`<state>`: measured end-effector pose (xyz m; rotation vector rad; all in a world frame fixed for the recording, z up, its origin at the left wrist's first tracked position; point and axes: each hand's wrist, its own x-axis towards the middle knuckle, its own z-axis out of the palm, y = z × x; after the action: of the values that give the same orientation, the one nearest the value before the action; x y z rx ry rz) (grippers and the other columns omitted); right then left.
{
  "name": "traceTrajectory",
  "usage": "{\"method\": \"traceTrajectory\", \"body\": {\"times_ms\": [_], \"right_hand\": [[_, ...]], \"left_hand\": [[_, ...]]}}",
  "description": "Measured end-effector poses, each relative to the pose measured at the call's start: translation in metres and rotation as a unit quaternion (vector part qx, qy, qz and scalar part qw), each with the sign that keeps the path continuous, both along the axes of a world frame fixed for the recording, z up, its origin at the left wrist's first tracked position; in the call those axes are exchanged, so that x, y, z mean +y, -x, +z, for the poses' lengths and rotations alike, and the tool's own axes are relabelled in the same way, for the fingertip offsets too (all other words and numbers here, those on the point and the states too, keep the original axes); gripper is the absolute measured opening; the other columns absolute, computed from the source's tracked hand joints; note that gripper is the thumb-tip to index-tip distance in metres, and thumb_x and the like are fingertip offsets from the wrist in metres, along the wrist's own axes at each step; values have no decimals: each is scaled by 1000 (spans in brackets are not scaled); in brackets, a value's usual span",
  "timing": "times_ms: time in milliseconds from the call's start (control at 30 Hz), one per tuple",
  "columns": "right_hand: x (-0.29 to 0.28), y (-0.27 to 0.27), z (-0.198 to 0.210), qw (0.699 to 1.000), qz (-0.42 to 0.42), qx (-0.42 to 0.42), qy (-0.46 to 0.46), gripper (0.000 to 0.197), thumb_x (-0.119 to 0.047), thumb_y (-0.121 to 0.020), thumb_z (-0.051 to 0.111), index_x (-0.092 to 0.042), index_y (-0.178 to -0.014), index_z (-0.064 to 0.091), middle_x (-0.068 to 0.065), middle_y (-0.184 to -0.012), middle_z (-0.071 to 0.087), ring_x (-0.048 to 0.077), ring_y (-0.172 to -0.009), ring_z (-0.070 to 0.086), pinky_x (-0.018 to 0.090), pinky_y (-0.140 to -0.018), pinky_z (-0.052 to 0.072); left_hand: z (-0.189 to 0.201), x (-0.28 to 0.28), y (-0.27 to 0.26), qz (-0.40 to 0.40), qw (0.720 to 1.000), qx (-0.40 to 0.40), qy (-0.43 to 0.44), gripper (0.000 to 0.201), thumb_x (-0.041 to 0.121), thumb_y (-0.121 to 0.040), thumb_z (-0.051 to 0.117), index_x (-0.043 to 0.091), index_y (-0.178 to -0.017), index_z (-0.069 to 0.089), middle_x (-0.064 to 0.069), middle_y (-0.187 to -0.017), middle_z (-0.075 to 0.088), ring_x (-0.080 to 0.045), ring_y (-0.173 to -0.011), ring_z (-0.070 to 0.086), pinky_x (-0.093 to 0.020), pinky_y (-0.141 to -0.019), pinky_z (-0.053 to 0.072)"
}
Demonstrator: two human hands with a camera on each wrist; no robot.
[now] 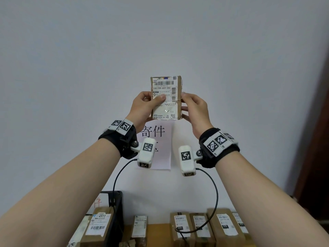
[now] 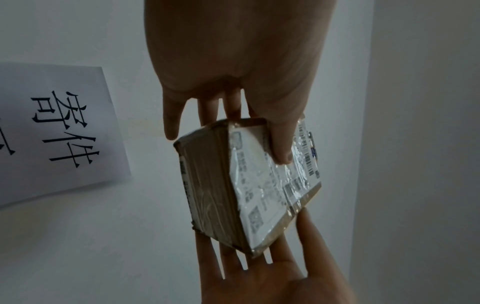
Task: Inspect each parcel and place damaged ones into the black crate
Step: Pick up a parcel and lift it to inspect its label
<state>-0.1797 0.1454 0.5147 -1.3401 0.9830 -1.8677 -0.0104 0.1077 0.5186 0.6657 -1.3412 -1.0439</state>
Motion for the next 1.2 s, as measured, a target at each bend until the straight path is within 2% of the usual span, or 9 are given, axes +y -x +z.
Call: {"method": "traceTrajectory", "body": {"times_ms": [133, 300, 433, 500, 700, 800, 1000, 1100, 1200], "right_hand": [[1, 2, -4, 1000, -5, 14, 22, 29, -26, -91, 77, -14, -117, 72, 3, -113, 76, 15, -99, 75, 36, -83, 62], [7, 7, 0, 1000, 1, -26, 17, 18, -16, -95, 68, -12, -113, 72, 4, -107, 78, 13, -90, 75, 41, -82, 63], [7, 10, 1, 998, -21, -48, 29, 15, -12, -96, 64, -14, -109, 71, 5, -108, 78, 19, -96, 76, 41, -84, 63], [7, 11, 0, 997, -45, -35, 42, 19, -13, -95, 66, -17, -112, 71, 3, -112, 76, 20, -103, 74, 42, -86, 63], [5, 15, 1, 993, -103, -19, 47, 29, -8, -94, 69, -24, -117, 64, 2, -124, 62, 16, -113, 65, 22, -74, 57], [7, 13, 2, 990, -134, 16, 47, 32, -13, -93, 71, -30, -117, 58, 2, -122, 55, 13, -109, 59, 17, -71, 50], [12, 7, 6, 993, -100, 35, 56, 19, -8, -94, 70, -24, -105, 69, 0, -106, 64, 20, -96, 70, 23, -65, 59], [18, 7, 8, 996, -70, 37, 33, 20, -15, -98, 66, -17, -116, 75, -6, -109, 73, 0, -84, 70, 11, -63, 52], [22, 4, 10, 1000, 10, 20, -21, 26, -28, -102, 56, -18, -111, 78, 0, -110, 78, 4, -93, 72, 29, -89, 60]], "left_hand": [[0, 3, 3, -13, 1000, 13, -5, 33, 26, -93, 77, 17, -112, 52, 2, -102, 78, -15, -87, 75, -48, -83, 62], [4, 9, 6, -54, 998, 12, -15, 33, 50, -103, 56, 18, -107, 63, -2, -106, 74, -18, -93, 73, -47, -79, 63], [4, 7, 9, -42, 998, 43, -6, 11, 25, -100, 68, 19, -98, 60, -2, -98, 67, -23, -94, 61, -33, -59, 56], [4, 7, 10, -30, 998, 57, -2, 17, 21, -96, 74, 19, -104, 58, 1, -96, 70, -19, -91, 63, -32, -58, 56], [7, 14, 11, -4, 999, 51, 15, 52, 18, -91, 80, 16, -135, 53, 3, -123, 73, -17, -110, 71, -42, -72, 62], [7, 18, 12, -1, 998, 53, 16, 48, 17, -92, 79, 16, -135, 58, 0, -126, 72, -19, -113, 71, -46, -74, 64], [9, 22, 13, 4, 997, 79, 11, 44, 18, -92, 78, 13, -133, 61, 1, -120, 75, -16, -108, 73, -38, -69, 62], [9, 23, 12, 17, 996, 83, 26, 39, 20, -91, 80, 13, -126, 64, -4, -122, 74, -17, -107, 73, -43, -76, 64], [7, 24, 11, 24, 996, 80, 38, 28, 23, -94, 77, 13, -119, 68, -5, -116, 75, -15, -106, 73, -41, -78, 63]]}}
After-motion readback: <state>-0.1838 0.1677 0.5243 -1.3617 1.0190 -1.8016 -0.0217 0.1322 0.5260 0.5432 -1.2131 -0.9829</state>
